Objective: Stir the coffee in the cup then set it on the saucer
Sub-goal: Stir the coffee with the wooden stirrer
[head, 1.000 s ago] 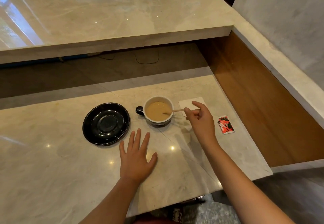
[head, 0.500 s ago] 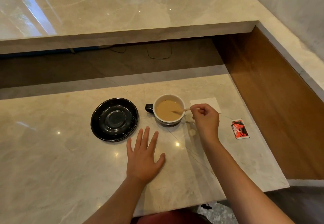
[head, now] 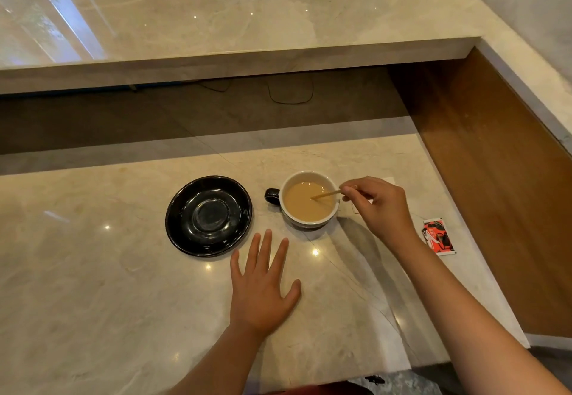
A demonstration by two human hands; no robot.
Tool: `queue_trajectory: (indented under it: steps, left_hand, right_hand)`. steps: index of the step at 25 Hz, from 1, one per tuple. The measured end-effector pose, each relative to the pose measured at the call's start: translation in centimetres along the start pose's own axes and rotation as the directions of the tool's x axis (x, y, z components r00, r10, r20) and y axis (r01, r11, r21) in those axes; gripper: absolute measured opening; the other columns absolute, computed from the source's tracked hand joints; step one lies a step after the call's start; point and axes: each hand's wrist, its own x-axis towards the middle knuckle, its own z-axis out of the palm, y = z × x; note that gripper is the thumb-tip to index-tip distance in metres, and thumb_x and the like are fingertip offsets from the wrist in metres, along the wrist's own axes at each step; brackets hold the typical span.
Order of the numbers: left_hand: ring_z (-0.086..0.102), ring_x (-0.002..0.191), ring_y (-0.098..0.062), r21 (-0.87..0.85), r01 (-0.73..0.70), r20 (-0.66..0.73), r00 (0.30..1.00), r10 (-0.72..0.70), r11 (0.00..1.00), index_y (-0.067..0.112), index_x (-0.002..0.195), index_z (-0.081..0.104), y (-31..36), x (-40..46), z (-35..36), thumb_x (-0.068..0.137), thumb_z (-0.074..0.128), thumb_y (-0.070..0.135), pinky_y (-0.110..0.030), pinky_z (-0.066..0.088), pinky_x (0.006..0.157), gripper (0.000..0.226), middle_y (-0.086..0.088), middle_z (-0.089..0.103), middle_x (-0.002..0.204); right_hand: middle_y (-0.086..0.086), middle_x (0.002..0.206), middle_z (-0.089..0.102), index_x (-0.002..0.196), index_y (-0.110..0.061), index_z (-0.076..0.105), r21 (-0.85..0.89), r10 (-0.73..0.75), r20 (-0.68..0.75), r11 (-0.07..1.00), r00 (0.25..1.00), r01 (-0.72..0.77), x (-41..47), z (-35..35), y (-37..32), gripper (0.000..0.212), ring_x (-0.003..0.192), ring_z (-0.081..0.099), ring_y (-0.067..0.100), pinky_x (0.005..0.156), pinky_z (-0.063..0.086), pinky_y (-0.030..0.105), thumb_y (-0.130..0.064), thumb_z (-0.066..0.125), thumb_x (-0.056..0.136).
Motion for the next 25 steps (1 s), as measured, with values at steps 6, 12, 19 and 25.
queue_trajectory:
  steps: [6, 12, 19, 25]
  left_hand:
    - [-0.009, 0.144, -0.020, -0.003, 0.005, 0.010, 1.000, -0.005, 1.000, 0.033, 0.149, 0.010, -0.1, 0.1, 0.0, 0.085, 0.031, 0.061, -0.055, -0.004, 0.112, 0.072, -0.002, 0.000, 0.159]
    - [-0.008, 0.144, -0.020, -0.005, 0.015, 0.021, 1.000, -0.015, 1.000, 0.033, 0.148, 0.013, 0.0, 0.1, 0.0, 0.085, 0.031, 0.060, -0.056, -0.003, 0.112, 0.072, -0.002, 0.002, 0.159]
    - [-0.004, 0.144, -0.021, -0.006, 0.009, 0.021, 1.000, -0.009, 1.000, 0.032, 0.148, 0.016, 0.1, 0.1, -0.1, 0.084, 0.034, 0.059, -0.055, -0.004, 0.111, 0.072, -0.004, 0.005, 0.159]
    - [-0.012, 0.143, -0.019, -0.009, 0.013, 0.027, 1.000, -0.012, 1.000, 0.034, 0.149, 0.008, 0.1, 0.0, -0.2, 0.085, 0.030, 0.061, -0.053, -0.011, 0.110, 0.073, -0.002, -0.002, 0.159]
  right_hand:
    - [-0.003, 0.074, 0.069, 0.081, -0.013, 0.073, 0.025, -0.014, 0.100, 1.000, 0.995, 0.011, -1.7, -0.8, -0.2, 0.009, 0.070, 0.063, 0.007, 0.066, 0.046, 0.012, -0.007, 0.067, 0.082]
    - [-0.005, 0.080, 0.067, 0.085, -0.013, 0.072, 0.076, -0.032, 0.082, 0.997, 0.996, 0.026, -1.1, 1.4, -1.5, 0.009, 0.075, 0.062, 0.009, 0.070, 0.047, 0.016, -0.007, 0.065, 0.083]
    - [0.004, 0.081, 0.070, 0.088, -0.007, 0.071, 0.001, -0.038, -0.047, 0.999, 0.998, 0.038, 1.0, 1.2, -0.3, 0.009, 0.073, 0.061, 0.013, 0.068, 0.044, 0.010, -0.005, 0.063, 0.084]
    - [-0.003, 0.069, 0.066, 0.083, -0.011, 0.072, 0.011, 0.103, -0.091, 0.995, 0.991, -0.103, 0.1, -0.5, 0.9, 0.010, 0.068, 0.062, 0.011, 0.062, 0.040, 0.003, -0.007, 0.063, 0.084]
